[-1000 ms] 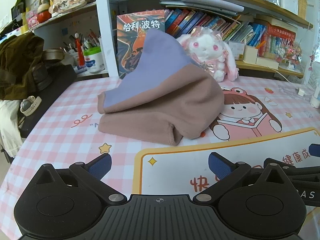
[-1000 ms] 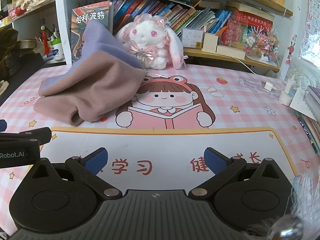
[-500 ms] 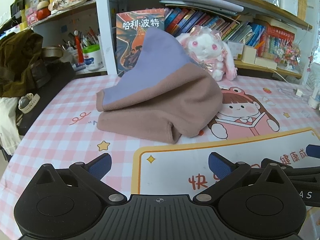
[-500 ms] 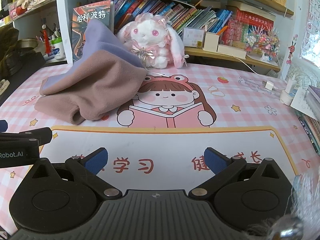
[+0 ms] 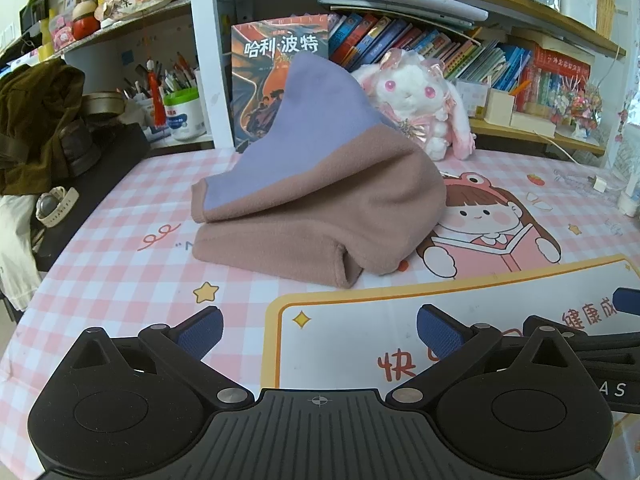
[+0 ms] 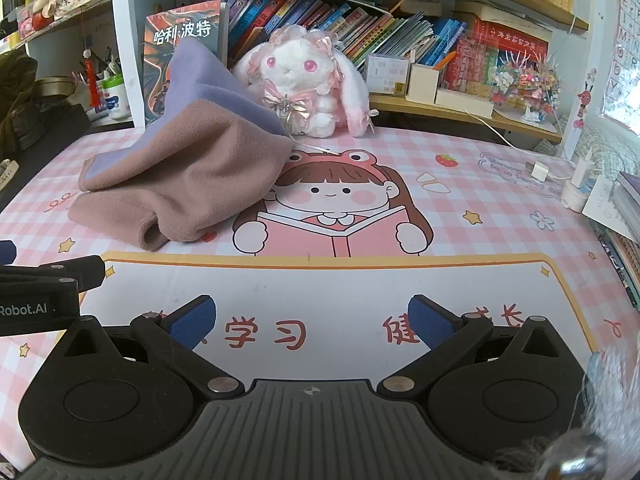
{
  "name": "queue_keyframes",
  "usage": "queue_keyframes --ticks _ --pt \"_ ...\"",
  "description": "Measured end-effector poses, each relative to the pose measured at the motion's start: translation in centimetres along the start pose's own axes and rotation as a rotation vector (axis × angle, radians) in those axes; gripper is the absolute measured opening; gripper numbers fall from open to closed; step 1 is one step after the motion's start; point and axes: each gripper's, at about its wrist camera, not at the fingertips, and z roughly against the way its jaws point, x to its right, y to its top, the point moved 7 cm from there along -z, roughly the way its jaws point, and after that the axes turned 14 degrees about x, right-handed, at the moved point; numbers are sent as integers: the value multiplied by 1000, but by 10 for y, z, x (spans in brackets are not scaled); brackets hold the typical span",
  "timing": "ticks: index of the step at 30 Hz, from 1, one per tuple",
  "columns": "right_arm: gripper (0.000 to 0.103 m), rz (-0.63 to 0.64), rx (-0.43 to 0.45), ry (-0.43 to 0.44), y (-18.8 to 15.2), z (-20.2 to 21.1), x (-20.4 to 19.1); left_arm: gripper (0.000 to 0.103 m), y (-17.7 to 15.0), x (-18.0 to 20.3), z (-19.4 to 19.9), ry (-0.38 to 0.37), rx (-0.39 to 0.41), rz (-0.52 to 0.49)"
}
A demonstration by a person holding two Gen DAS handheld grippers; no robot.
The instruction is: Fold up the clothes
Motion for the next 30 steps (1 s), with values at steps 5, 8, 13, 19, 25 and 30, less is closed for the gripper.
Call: queue_keyframes --ticks 5,8,13,19,25,30 --pt "103 1 1 4 0 -1 -1 103 0 -1 -2 2 -2 0" --pt "103 2 0 3 0 -3 -1 103 0 0 -2 -1 -5 1" --pt "103 8 1 -6 1 -3 -2 103 -2 0 -2 1 -9 -6" --pt "103 13 8 -10 2 -3 -3 103 -1 0 -3 5 -8 -13" --pt "103 18 9 -9 2 -4 -4 103 -2 -1 -5 11 -9 -19" --pt "103 18 7 -10 3 -6 -4 103 -1 0 -8 10 -9 -23"
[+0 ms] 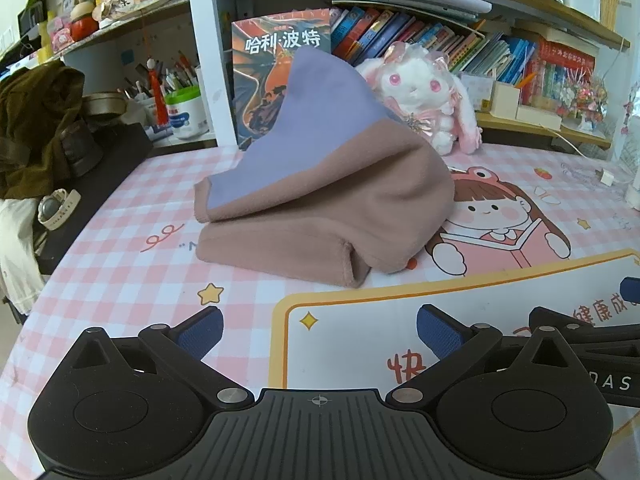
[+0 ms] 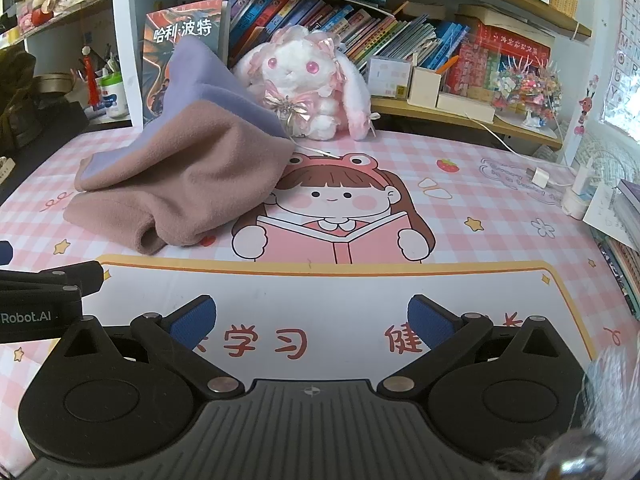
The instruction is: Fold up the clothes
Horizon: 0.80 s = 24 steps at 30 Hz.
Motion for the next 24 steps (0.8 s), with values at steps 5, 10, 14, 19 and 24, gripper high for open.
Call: queue_keyframes --ticks 5,10,14,19,24 --pt "103 -4 -1 0 1 -3 1 103 1 0 -2 -3 1 -1" --pt "103 -5 0 5 1 -5 1 103 0 0 -4 -1 -1 -4" --pt "103 -7 2 8 2 -6 1 103 0 -1 -5 0 -7 -5" --pt "103 -20 11 33 5 -7 -1 103 0 -1 -8 -1 -10 -7" --pt "103 -22 15 43 6 -7 -3 103 0 -1 -9 -1 -15 -8"
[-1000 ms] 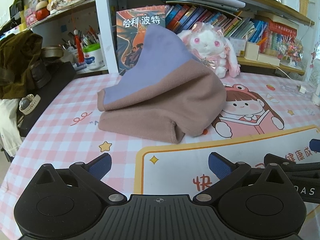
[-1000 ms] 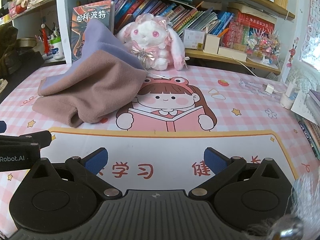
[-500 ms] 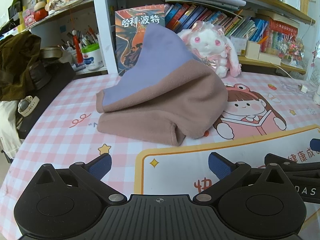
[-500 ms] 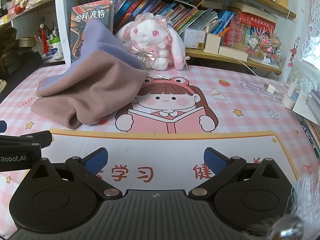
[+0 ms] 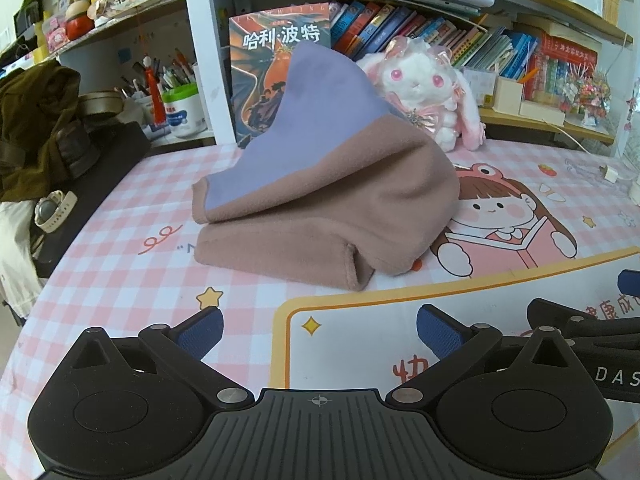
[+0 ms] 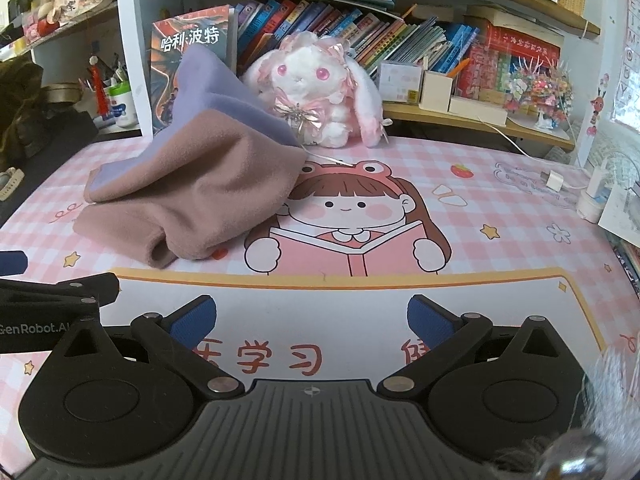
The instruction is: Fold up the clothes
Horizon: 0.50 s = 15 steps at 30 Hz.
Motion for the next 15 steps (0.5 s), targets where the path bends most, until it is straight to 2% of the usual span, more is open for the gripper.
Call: queue_keyframes --ticks 15 --pt "103 -6 -10 1 -1 -4 1 103 0 0 -3 -2 -11 -3"
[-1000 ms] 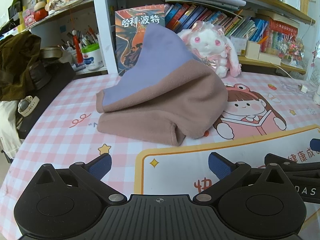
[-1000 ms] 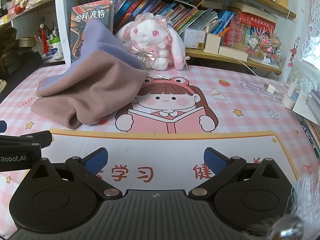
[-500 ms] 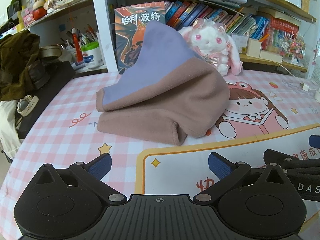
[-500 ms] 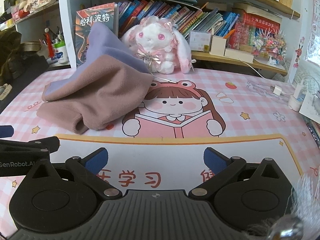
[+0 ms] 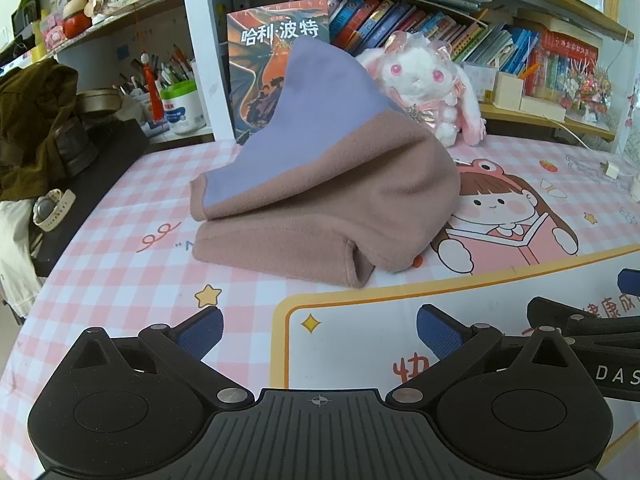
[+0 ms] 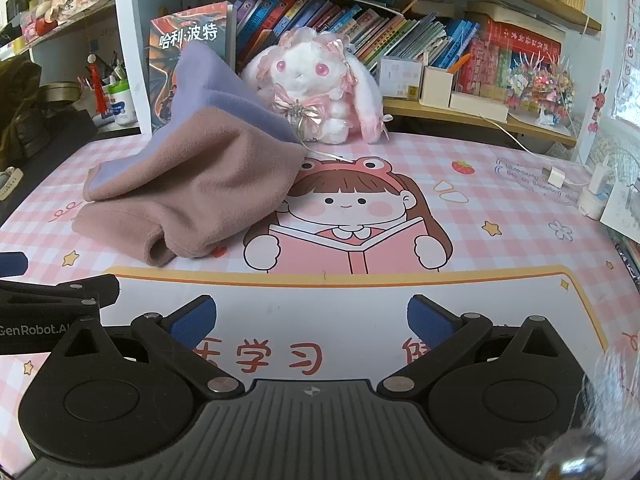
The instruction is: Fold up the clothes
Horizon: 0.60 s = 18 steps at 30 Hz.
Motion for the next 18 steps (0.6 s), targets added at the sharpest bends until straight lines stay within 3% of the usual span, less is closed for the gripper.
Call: queue_keyframes --ticks 18 --pt "103 -40 -49 36 -8 -11 1 102 -5 0 -8 -5 -25 7"
